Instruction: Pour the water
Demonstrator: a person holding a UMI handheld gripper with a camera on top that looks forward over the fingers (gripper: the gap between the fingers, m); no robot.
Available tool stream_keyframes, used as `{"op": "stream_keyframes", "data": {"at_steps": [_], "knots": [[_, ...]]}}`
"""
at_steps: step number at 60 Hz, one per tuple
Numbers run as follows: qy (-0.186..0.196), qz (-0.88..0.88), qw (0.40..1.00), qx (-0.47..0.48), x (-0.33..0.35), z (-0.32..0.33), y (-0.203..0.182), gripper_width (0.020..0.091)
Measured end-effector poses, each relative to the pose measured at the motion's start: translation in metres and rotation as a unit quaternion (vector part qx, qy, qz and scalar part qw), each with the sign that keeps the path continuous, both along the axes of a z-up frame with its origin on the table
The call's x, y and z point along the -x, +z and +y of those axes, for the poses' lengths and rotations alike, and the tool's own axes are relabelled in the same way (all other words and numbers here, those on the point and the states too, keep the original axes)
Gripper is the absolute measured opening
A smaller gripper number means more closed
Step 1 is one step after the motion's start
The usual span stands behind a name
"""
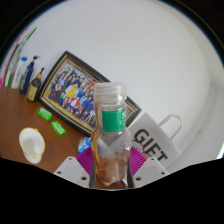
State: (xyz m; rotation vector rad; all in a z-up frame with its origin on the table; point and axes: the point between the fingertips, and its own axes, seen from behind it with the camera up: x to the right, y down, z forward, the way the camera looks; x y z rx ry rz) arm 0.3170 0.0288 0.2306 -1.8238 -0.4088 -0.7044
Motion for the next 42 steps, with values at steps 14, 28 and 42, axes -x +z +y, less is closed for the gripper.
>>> {"op": "stream_keyframes", "data": {"at_steps": [14,28,42], "knots": [[0.001,0.275,0.962,-0.004,0.014,0.018,-0.065,0.0433],[0.024,0.336,0.941,0.031,0.027,0.033,-0.139,0.0432],[0.021,0.355,0.934,0.032,0.027,0.030,-0.176,0.0455]]}}
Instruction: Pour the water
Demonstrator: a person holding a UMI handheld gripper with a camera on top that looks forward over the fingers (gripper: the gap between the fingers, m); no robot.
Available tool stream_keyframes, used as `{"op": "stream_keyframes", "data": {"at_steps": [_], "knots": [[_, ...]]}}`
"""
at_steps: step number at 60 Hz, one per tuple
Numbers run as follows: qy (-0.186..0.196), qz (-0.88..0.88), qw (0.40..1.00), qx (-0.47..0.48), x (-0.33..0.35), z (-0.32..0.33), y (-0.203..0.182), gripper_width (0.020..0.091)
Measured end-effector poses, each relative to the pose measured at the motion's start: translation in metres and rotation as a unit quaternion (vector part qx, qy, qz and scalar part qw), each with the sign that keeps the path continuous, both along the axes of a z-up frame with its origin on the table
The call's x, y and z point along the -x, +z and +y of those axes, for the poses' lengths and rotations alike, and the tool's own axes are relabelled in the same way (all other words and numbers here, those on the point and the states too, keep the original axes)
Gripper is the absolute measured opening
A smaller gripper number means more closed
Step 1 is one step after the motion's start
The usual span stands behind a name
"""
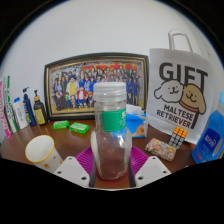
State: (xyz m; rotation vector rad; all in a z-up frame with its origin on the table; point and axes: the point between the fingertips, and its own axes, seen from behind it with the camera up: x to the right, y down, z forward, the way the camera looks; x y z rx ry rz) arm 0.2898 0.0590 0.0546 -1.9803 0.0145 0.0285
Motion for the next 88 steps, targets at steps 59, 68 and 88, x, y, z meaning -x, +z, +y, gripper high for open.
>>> {"op": "stream_keyframes", "data": {"at_steps": [59,68,88], "knots": [[-0.065,0.002,0.991,0.115,0.077,-0.245,0.125,0.0858],[-0.061,-0.008,0.990,0.123,0.104,-0.292,0.139,0.0855],[-0.058,-0.016,0.990,0.124,0.119,-0.320,0.152,0.0854]]}}
